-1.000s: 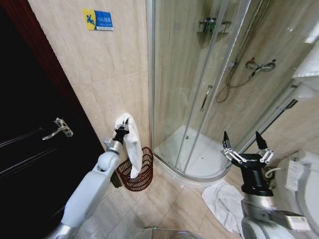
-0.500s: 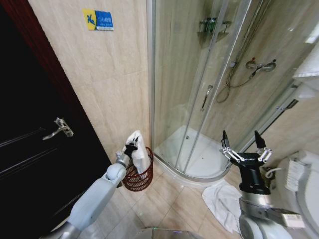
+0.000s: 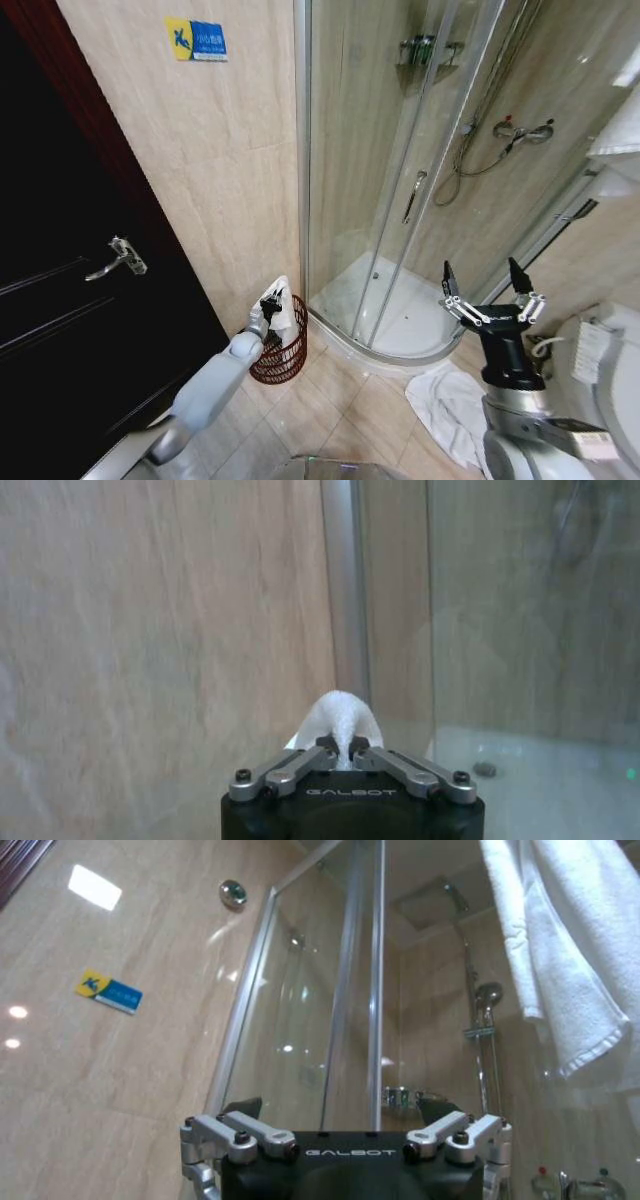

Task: Discard the used towel into the hamper.

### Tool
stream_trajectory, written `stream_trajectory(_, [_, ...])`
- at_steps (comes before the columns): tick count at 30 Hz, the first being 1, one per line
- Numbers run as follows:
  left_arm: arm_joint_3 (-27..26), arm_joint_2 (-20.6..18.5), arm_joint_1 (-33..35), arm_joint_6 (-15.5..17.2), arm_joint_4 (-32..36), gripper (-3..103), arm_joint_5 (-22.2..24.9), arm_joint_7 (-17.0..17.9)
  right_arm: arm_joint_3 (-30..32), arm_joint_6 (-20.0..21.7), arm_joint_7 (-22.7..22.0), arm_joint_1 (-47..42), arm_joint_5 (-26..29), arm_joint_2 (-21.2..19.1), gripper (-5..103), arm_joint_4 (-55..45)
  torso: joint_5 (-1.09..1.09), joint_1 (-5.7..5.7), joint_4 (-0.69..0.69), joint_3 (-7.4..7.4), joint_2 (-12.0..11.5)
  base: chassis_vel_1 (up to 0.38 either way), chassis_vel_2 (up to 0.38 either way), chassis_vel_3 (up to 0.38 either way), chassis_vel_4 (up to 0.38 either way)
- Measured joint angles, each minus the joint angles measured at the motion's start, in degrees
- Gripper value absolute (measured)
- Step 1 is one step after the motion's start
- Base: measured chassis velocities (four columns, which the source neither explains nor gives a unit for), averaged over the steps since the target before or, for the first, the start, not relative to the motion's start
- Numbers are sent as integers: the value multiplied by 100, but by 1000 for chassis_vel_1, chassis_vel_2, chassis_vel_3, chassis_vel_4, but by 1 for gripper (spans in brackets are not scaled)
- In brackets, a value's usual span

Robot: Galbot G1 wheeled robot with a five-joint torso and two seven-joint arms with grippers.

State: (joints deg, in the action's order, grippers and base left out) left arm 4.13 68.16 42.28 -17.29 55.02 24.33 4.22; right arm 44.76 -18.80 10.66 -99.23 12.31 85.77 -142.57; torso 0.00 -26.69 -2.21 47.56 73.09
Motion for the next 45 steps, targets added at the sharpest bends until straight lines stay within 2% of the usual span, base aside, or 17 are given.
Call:
stream_trajectory(7, [149,188,-307,-287,-825,3,-152,-195,40,-20,5,-46,-14,-141,100,27,1,0,0,0,0,0,0,0,0])
stream_trajectory(9, [181,298,-438,-476,-1263,3,-366,-255,49,-13,-66,-46,-32,-152,100,33,0,0,0,0,0,0,0,0,0])
stream_trajectory(11, [189,314,-461,-513,-1347,3,-413,-264,50,-12,-72,-52,-33,-154,100,33,0,0,0,0,0,0,0,0,0])
stream_trajectory(13, [228,446,-604,-771,-1938,3,-708,-283,77,-8,-80,-78,-36,-164,100,41,0,0,0,0,0,0,0,0,0])
stream_trajectory(14, [228,446,-604,-771,-1938,3,-708,-283,77,-8,-80,-78,-36,-164,100,41,0,0,0,0,0,0,0,0,0])
stream_trajectory(17, [226,635,-781,-1057,-2691,3,-961,-354,103,-10,-81,-121,-38,-158,100,58,0,0,0,0,0,0,0,0,0])
stream_trajectory(24, [205,856,-914,-1246,-3389,3,-1092,-531,134,29,-79,-126,-64,-162,100,32,0,0,1,-1,0,0,0,0,0])
stream_trajectory(27, [255,890,-907,-1258,-3536,3,-1202,-571,172,20,-71,-18,-81,-108,100,74,0,0,0,-1,0,0,0,0,0])
stream_trajectory(29, [261,979,-919,-1265,-3752,3,-1509,-559,170,13,-71,133,-81,24,100,157,0,0,-1,0,0,0,0,0,0])
stream_trajectory(34, [336,1087,-1010,-1139,-3941,3,-1697,-569,21,0,1,177,-148,205,100,167,0,0,0,0,-1,0,0,0,0])
stream_trajectory(40, [411,1123,-1080,-992,-3960,1,-1814,-572,-8,-62,49,179,-181,212,100,175,0,0,0,-1,0,0,0,0,0])
stream_trajectory(42, [436,1089,-1100,-859,-3987,11,-2022,-584,-7,-100,60,191,-181,213,100,197,0,0,1,-1,0,0,0,0,0])
stream_trajectory(44, [445,1082,-1102,-841,-3991,11,-2045,-584,-6,-106,62,195,-181,214,100,202,0,0,1,-1,-1,0,0,0,0])
stream_trajectory(45, [513,1040,-1102,-781,-3991,22,-2113,-529,-2,-122,64,204,-179,216,100,218,1,0,0,-1,-1,0,0,0,0])
